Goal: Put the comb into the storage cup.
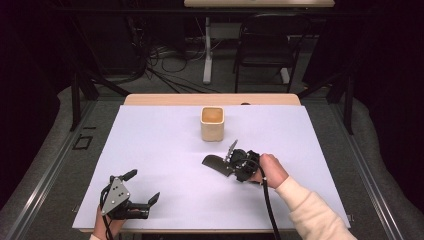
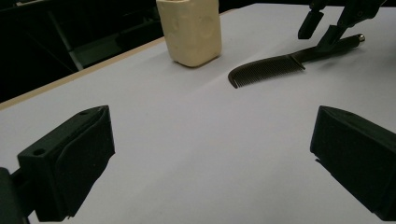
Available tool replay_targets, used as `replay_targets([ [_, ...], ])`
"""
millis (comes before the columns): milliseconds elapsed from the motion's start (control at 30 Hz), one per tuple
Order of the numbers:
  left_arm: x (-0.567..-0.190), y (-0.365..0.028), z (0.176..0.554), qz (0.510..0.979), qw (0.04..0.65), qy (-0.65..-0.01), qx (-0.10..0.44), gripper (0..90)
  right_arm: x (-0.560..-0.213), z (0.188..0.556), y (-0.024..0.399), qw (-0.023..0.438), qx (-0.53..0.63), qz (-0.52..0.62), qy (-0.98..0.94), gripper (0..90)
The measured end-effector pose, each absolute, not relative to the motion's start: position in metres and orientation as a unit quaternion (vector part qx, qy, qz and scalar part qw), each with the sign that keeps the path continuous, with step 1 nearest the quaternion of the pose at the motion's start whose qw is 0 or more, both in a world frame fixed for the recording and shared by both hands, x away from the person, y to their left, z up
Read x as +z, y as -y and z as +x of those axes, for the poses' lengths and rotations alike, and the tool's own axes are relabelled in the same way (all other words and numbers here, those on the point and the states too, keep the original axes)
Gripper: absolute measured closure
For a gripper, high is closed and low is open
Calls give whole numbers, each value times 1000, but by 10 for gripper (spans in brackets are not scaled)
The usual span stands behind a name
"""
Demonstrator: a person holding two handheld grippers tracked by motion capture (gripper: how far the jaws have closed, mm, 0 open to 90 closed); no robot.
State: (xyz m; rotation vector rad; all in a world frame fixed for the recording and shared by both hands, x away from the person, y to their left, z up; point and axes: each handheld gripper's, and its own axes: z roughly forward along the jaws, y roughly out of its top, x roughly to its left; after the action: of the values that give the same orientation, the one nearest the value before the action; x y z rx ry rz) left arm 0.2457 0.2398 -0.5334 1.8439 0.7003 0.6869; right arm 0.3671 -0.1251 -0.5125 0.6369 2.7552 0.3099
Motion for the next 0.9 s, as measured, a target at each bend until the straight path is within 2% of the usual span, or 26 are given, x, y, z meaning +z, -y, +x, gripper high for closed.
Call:
replay_targets([
  [33,-533,-240,246,763,503,-290,284,0,-513,369,122,146,99,218,-960,607],
  [200,-533,-240,246,764,502,-289,284,0,-516,374,116,134,83,216,-964,649],
  [700,-534,-240,246,766,501,-288,280,0,-523,386,103,114,40,213,-969,664],
  [900,-534,-239,246,769,500,-289,275,0,-527,390,104,103,34,234,-966,706],
])
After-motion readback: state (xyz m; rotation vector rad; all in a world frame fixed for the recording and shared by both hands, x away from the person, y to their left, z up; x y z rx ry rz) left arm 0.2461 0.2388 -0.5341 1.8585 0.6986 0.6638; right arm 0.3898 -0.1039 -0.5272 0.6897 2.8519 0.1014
